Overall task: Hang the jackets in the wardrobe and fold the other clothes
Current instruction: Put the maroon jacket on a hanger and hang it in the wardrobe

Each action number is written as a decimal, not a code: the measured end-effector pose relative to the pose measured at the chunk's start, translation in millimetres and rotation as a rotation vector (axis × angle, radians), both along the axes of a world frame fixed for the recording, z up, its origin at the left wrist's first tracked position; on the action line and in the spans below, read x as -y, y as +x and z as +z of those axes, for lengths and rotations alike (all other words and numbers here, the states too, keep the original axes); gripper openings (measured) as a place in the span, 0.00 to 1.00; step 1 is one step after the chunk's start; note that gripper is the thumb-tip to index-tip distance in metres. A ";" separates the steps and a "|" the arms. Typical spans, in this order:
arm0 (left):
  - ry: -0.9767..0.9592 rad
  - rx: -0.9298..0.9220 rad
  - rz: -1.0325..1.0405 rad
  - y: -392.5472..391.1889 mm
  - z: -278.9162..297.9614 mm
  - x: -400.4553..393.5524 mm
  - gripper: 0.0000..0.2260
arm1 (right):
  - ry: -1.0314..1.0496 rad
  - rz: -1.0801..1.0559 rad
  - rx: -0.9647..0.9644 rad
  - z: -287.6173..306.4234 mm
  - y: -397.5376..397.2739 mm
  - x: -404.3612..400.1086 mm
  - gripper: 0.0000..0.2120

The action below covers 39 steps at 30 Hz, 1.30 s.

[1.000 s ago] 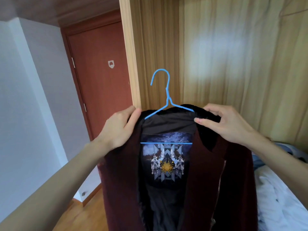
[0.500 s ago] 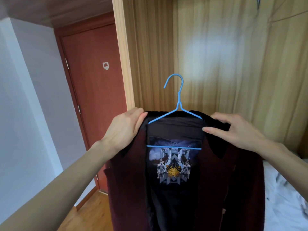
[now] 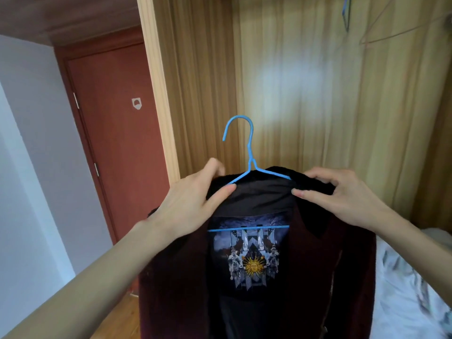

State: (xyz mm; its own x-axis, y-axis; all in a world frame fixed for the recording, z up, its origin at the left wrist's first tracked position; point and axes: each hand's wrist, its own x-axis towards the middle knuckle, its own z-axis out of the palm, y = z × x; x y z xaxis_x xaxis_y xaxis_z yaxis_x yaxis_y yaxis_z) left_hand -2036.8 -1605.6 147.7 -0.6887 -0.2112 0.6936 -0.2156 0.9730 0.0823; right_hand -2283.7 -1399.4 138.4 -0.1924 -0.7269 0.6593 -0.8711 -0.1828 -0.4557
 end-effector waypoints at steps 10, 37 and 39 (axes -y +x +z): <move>-0.216 -0.207 0.080 -38.1 -2.9 -14.1 0.13 | 0.051 -0.198 -0.235 17.3 -21.5 -35.5 0.10; 0.026 -0.513 0.099 -192.2 107.5 21.6 0.18 | -0.130 -0.542 -0.355 126.1 -84.3 -22.5 0.14; 0.033 -0.520 0.027 -202.4 115.5 33.5 0.16 | -0.141 -0.606 -0.352 140.9 -91.8 -13.0 0.13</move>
State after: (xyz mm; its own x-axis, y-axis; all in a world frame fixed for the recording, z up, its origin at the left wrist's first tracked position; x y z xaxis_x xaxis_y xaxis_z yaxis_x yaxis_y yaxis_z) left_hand -2239.2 -1639.1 263.2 -0.2494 -0.2514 0.9352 -0.1627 0.9629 0.2154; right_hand -2375.5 -1386.4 279.4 -0.2938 -0.4623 0.8366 -0.9291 0.3437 -0.1364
